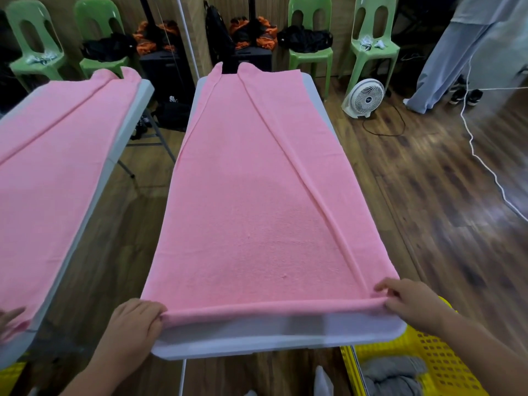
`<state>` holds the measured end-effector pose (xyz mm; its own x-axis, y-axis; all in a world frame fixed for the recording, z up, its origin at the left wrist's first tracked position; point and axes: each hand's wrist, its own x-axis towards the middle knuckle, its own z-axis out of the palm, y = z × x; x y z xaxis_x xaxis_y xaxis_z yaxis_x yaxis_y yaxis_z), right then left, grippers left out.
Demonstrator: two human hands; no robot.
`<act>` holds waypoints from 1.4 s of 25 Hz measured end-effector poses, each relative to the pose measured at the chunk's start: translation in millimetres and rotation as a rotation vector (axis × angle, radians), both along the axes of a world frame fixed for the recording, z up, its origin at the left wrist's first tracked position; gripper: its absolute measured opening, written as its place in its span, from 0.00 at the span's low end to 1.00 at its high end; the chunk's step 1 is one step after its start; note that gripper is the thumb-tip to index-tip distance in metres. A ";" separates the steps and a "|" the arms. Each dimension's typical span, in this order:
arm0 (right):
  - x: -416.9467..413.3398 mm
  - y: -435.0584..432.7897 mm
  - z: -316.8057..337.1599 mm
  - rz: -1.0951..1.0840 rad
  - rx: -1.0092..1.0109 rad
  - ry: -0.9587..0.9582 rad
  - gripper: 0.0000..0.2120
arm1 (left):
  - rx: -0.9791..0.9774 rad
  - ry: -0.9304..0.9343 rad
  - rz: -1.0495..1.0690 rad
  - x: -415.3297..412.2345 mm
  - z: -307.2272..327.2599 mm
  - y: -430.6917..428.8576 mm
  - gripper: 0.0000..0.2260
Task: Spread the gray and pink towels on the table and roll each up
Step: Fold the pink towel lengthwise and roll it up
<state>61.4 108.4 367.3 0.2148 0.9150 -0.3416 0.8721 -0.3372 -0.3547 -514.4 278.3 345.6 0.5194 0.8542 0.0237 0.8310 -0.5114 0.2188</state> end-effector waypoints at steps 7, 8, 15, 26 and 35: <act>-29.9 12.2 -0.4 0.343 0.311 -0.361 0.15 | 0.034 0.195 -0.070 14.0 -3.8 17.5 0.19; -34.6 5.5 -7.7 0.325 0.289 -0.346 0.18 | 0.020 0.208 -0.102 12.4 -7.2 12.9 0.22; -39.0 20.2 -11.2 0.173 0.212 -0.278 0.09 | -0.015 0.069 0.056 11.9 1.8 19.9 0.10; -42.8 20.3 6.2 0.239 0.267 -0.328 0.10 | 0.041 0.172 -0.019 10.0 4.9 19.3 0.15; -56.6 2.3 -8.7 0.178 0.179 -0.197 0.09 | -0.059 0.075 0.032 6.4 1.7 18.3 0.11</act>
<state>4.7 110.7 358.6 0.0923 0.9859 -0.1394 0.9696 -0.1208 -0.2126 -508.0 296.6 347.3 0.4907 0.8689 -0.0649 0.8617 -0.4728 0.1844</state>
